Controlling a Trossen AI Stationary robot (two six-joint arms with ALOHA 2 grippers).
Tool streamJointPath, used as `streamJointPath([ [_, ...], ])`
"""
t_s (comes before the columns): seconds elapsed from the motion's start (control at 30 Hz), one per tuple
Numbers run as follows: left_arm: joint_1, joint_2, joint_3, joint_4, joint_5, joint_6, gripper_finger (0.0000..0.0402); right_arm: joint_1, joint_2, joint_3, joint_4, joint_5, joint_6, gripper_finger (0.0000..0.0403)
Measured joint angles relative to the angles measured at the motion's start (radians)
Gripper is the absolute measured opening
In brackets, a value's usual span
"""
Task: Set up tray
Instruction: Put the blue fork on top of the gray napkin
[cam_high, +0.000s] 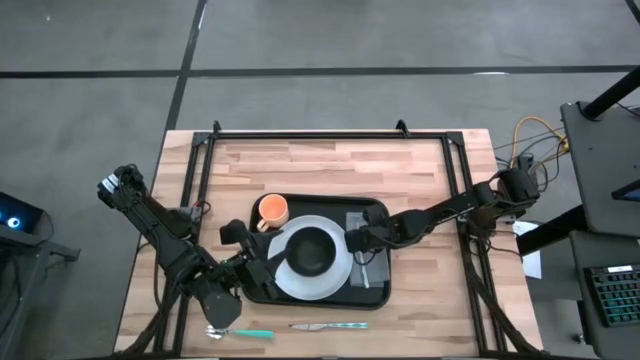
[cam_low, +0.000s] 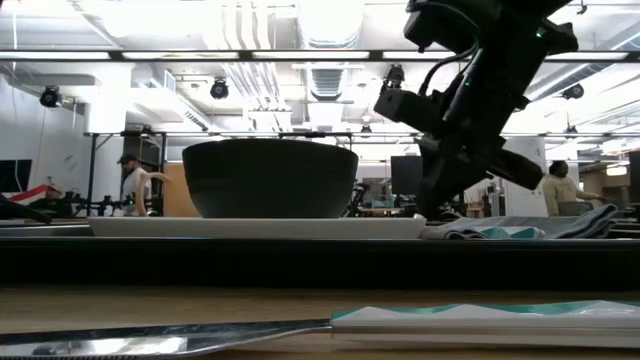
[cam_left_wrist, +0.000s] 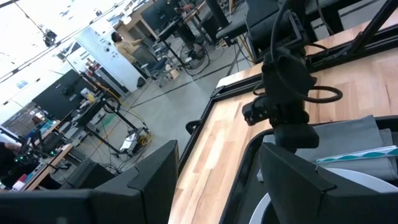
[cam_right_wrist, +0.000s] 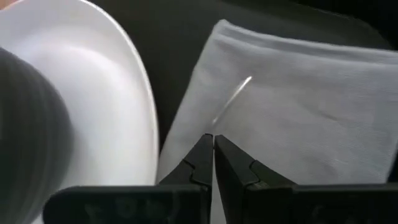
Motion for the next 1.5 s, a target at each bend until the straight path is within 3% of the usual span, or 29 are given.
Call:
streamJointPath([
  [1.2,-0.007,-0.006,-0.001,0.001,0.000,-0.003,0.0204,-0.041,0.042,0.048,0.097,-0.024,-0.122,0.0008],
  [1.37,-0.007,-0.006,-0.001,0.000,0.000,-0.008,0.0204,-0.014,-0.007,0.135,-0.039,0.060,-0.153,0.0008],
  [1.5,-0.009,-0.006,-0.003,-0.001,0.000,-0.027,0.0204,0.056,-0.018,0.251,-0.270,0.070,-0.080,0.0008],
])
